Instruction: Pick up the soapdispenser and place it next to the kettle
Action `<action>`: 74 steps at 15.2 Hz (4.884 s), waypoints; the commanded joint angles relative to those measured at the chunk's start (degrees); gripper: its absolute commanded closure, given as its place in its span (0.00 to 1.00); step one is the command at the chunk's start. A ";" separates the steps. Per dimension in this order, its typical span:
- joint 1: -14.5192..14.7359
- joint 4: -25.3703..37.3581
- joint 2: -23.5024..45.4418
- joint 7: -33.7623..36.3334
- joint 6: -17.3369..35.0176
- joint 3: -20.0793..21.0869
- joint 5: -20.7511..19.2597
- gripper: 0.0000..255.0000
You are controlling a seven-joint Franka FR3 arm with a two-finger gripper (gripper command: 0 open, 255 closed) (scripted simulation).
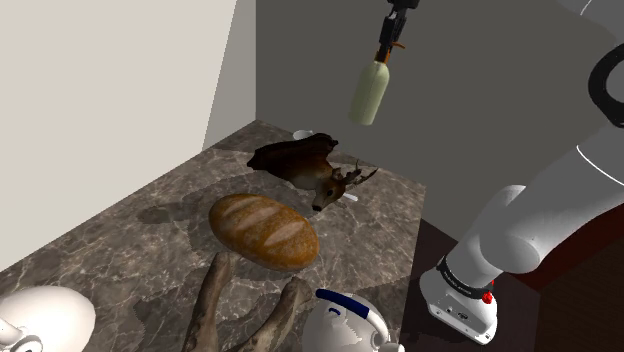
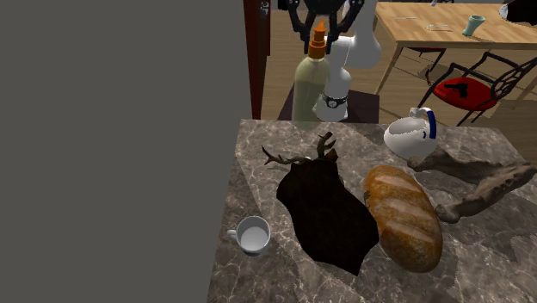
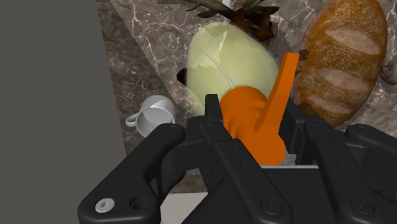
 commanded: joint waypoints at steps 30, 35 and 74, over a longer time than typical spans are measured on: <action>12.06 -11.29 -14.30 44.58 -0.62 32.16 9.72 1.00; 13.31 -7.26 -10.84 52.62 -0.34 38.65 10.48 1.00; 25.79 4.37 20.85 90.62 12.70 65.33 -9.13 1.00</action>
